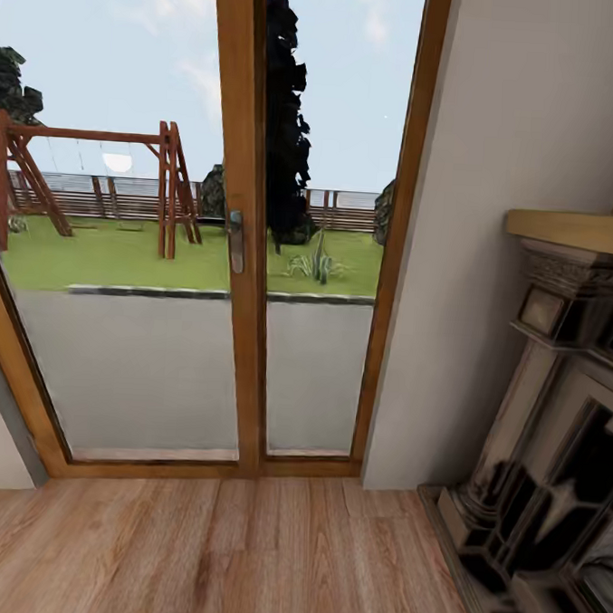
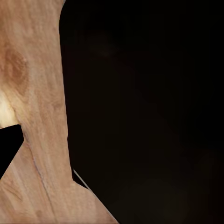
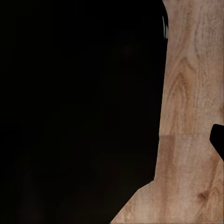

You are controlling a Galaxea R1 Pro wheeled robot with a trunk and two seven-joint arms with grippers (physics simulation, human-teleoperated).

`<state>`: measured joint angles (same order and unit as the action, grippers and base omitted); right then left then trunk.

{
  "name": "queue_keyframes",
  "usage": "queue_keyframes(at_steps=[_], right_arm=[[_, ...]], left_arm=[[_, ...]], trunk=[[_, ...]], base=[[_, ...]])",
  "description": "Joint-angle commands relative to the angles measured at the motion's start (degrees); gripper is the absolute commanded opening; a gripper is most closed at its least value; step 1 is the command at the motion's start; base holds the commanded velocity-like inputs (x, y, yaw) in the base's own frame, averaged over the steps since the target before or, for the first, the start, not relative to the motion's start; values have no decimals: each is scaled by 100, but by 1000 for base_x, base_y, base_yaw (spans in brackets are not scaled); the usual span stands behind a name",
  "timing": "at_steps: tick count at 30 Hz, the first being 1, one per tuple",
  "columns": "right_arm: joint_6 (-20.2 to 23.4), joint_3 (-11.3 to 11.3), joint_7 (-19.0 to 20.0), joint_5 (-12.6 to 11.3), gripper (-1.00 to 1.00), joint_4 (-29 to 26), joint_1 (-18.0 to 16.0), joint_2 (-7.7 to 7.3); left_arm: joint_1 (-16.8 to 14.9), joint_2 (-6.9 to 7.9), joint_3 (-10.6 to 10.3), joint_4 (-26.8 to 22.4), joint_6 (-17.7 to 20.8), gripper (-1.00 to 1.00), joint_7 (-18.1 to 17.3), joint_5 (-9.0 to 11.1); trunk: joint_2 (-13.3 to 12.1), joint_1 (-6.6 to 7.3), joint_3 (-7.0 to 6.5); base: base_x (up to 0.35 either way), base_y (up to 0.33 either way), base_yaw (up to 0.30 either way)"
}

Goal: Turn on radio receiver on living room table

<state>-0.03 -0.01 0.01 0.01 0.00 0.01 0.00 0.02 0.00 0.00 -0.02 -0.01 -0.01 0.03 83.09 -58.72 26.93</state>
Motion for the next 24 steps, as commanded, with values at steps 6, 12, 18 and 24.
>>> queue_keyframes(at_steps=[6, 12, 18, 24], right_arm=[[-26, -8, 16, 8, 100, 0, -9, -4], [-24, -5, 14, 8, 100, 0, -9, 3], [-24, 10, 14, 10, 100, 0, -9, 0], [-24, 10, 11, 9, 100, 0, -9, 3]], left_arm=[[7, 19, 10, -64, -20, 100, -8, 23], [7, 17, 34, -167, -101, 100, -7, 6], [7, 17, 33, -173, -105, 100, -4, 6], [7, 17, 35, -173, -105, 100, -6, 6]], trunk=[[-1, -1, -1], [-1, -1, -1], [-1, -1, -1], [-1, -1, -1]], base=[[0, 0, 0], [0, 0, 39], [0, 0, 255], [0, 0, 284]])
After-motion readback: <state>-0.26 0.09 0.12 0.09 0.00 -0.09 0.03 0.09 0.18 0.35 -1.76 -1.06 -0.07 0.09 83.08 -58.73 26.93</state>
